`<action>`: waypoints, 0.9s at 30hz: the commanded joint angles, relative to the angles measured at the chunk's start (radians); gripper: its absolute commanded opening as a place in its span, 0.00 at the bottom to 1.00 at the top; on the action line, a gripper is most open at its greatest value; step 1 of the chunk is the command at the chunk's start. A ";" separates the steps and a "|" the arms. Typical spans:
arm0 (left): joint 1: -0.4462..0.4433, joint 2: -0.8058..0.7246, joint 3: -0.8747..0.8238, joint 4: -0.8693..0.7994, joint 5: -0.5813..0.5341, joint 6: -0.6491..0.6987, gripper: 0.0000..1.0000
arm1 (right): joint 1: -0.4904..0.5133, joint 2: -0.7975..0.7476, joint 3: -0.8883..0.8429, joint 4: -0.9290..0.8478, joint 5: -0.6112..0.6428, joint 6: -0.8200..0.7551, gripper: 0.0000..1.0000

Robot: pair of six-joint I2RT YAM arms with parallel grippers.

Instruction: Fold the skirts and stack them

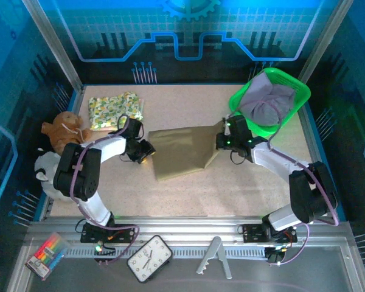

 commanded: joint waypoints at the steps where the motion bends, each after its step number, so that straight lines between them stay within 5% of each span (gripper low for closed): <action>1: -0.009 0.059 -0.010 0.114 0.107 -0.006 0.27 | 0.106 0.042 0.091 -0.071 0.110 -0.269 0.00; 7: -0.009 0.055 -0.011 0.093 0.098 0.009 0.01 | 0.287 0.164 0.227 -0.140 0.175 -0.523 0.00; 17: -0.008 0.050 -0.010 0.077 0.084 0.013 0.00 | 0.518 0.420 0.397 -0.194 0.294 -0.818 0.00; 27: 0.006 0.051 -0.010 0.057 0.070 0.009 0.00 | 0.538 0.511 0.482 -0.289 0.299 -0.829 0.00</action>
